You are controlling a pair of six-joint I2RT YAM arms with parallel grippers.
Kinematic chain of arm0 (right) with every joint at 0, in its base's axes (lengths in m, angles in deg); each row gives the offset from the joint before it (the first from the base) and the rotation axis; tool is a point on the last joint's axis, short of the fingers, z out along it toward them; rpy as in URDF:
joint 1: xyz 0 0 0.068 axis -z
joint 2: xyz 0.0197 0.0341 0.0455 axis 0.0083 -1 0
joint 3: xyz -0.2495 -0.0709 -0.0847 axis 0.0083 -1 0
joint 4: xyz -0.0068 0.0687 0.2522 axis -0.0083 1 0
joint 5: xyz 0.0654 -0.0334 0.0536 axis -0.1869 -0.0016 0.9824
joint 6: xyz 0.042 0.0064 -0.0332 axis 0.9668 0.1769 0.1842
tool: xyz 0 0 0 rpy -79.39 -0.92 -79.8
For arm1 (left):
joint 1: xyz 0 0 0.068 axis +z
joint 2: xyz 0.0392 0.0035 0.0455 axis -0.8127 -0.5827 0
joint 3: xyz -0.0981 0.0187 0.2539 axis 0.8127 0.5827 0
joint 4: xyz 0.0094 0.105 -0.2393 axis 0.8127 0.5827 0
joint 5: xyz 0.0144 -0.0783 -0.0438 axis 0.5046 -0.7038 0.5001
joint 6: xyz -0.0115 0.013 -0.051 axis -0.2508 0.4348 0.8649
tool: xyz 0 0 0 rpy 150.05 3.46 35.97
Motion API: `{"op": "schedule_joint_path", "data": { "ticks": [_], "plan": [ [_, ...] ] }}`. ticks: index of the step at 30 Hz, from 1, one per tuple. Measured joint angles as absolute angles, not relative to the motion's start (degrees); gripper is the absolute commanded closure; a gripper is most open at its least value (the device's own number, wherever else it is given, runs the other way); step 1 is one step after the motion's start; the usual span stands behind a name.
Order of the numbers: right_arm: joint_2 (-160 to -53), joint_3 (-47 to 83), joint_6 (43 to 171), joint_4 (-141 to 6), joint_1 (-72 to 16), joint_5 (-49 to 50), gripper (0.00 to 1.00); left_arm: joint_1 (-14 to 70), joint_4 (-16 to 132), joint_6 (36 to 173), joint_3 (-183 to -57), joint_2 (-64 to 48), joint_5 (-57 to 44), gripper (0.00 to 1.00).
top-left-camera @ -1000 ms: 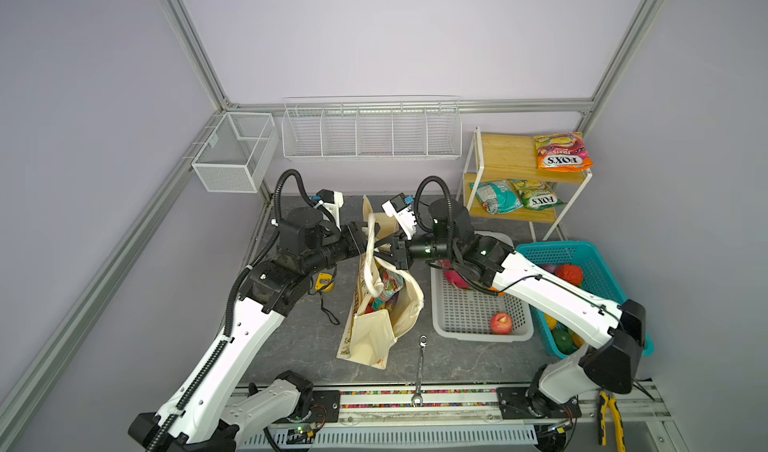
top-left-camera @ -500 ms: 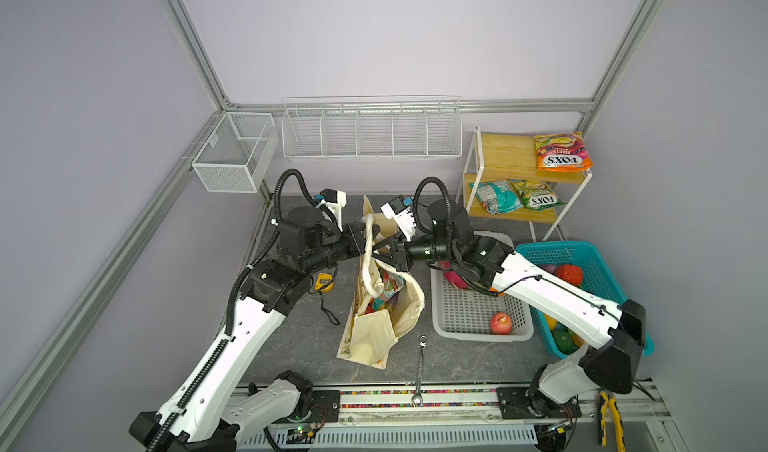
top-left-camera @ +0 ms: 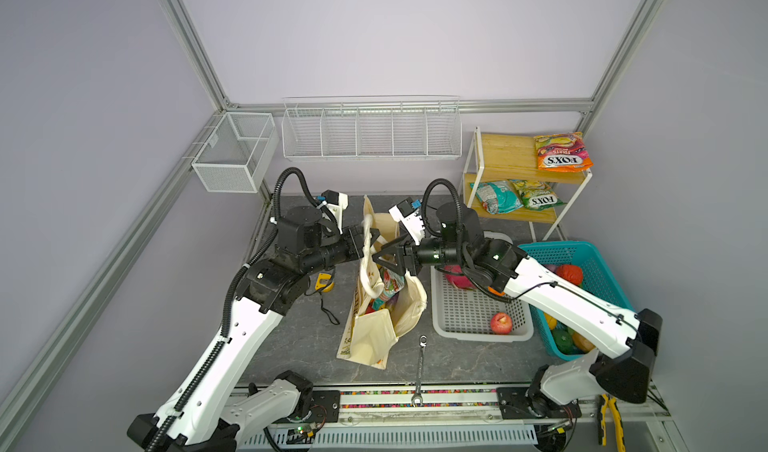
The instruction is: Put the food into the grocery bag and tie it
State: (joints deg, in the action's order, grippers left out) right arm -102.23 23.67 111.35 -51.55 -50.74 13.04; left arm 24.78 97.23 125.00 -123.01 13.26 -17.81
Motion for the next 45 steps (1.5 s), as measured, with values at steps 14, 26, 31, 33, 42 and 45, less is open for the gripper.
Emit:
{"op": "schedule_joint_path", "data": {
  "ticks": [14, 26, 31, 33, 42, 45],
  "plan": [
    [-87.19, 13.72, 110.02, -48.18, -47.95, 7.67, 0.54, 25.11, 107.78, 120.25, -135.97, 4.98, -18.35, 1.00],
    [-90.84, 11.56, 108.56, -47.76, -43.79, 8.37, 0.69, 25.11, 104.99, 121.30, -128.52, 6.90, -22.33, 1.00],
    [-90.78, 9.87, 108.56, -47.79, -43.49, 8.56, 0.70, 25.06, 100.79, 123.58, -125.63, 8.23, -25.24, 1.00],
    [-90.60, 9.22, 108.58, -47.92, -42.92, 8.74, 0.71, 25.06, 97.14, 125.39, -124.65, 9.04, -27.21, 1.00],
    [-90.45, 6.53, 109.04, -49.86, -37.39, 11.88, 0.74, 25.06, 80.88, 136.58, -120.98, 9.39, -36.08, 1.00],
    [-90.45, 5.83, 109.23, -51.37, -37.00, 13.15, 0.74, 25.08, 75.76, 140.36, -119.27, 8.71, -38.11, 1.00]
  ]
}}
